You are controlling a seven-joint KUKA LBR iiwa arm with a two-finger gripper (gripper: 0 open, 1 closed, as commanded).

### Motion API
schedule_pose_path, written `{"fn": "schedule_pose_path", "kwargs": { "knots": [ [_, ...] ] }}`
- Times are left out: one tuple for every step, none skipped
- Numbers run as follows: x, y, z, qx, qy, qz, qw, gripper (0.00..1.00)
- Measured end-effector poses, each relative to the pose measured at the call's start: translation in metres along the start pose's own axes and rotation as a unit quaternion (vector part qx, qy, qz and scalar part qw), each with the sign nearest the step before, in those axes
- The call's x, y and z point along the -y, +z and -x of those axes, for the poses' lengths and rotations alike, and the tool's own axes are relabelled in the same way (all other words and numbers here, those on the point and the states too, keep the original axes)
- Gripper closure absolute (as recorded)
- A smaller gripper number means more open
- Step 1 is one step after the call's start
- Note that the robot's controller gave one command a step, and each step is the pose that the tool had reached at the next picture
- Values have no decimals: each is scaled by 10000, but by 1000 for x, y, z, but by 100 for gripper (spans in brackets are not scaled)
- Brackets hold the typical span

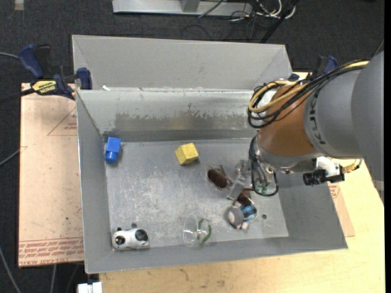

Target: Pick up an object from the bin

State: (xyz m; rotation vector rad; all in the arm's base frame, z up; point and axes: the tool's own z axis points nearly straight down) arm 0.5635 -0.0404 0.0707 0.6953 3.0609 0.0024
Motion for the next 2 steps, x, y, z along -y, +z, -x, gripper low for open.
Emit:
{"fn": "schedule_pose_path", "kwargs": {
  "knots": [
    [0, 0, 0, 4, -3, 1, 10000, 100],
    [0, -3, 0, -4, -6, -2, 10000, 100]
  ]
}}
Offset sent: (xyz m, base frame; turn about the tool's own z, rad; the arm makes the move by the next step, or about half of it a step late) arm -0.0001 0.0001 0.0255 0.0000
